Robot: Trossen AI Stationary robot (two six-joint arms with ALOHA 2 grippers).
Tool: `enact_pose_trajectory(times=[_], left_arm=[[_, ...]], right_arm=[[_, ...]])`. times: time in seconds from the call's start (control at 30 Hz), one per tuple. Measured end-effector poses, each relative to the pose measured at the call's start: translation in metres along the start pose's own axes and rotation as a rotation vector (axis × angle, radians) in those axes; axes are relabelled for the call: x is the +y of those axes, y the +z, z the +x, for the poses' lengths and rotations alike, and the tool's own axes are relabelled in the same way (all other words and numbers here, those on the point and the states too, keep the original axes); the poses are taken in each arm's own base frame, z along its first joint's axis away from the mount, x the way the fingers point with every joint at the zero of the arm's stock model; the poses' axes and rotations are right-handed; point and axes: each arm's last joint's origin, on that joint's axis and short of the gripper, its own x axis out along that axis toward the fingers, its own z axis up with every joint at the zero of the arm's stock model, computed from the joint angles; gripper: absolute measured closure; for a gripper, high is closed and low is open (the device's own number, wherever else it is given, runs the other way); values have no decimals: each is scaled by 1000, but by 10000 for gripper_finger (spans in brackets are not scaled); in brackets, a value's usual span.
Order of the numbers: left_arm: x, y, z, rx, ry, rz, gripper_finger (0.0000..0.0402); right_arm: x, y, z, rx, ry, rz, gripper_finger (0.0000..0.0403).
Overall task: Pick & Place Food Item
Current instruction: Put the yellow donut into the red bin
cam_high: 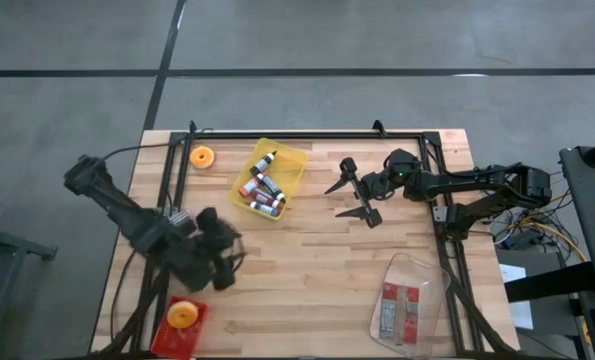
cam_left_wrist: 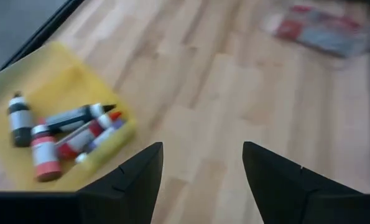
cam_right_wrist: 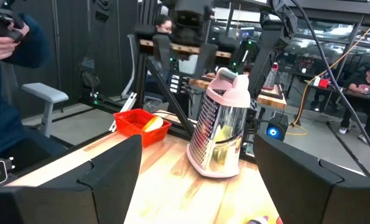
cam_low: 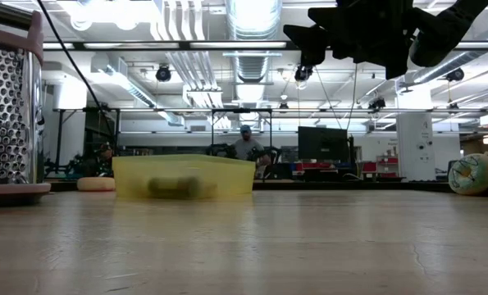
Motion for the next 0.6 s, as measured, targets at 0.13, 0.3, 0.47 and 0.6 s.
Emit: enact_pose_trajectory(times=[0.13, 0.3, 0.47, 0.6], left_arm=[[23, 13, 16, 40, 93, -28, 178], [67, 34, 43, 133, 211, -271, 178], [125, 41, 66, 317, 265, -384, 178], [160, 44, 76, 364, 300, -432, 178]], right_arm=[[0, 0, 0, 0, 0, 0, 93], [0, 0, 0, 0, 0, 0, 94], [0, 0, 0, 0, 0, 0, 100], [0, 0, 0, 0, 0, 0, 101]])
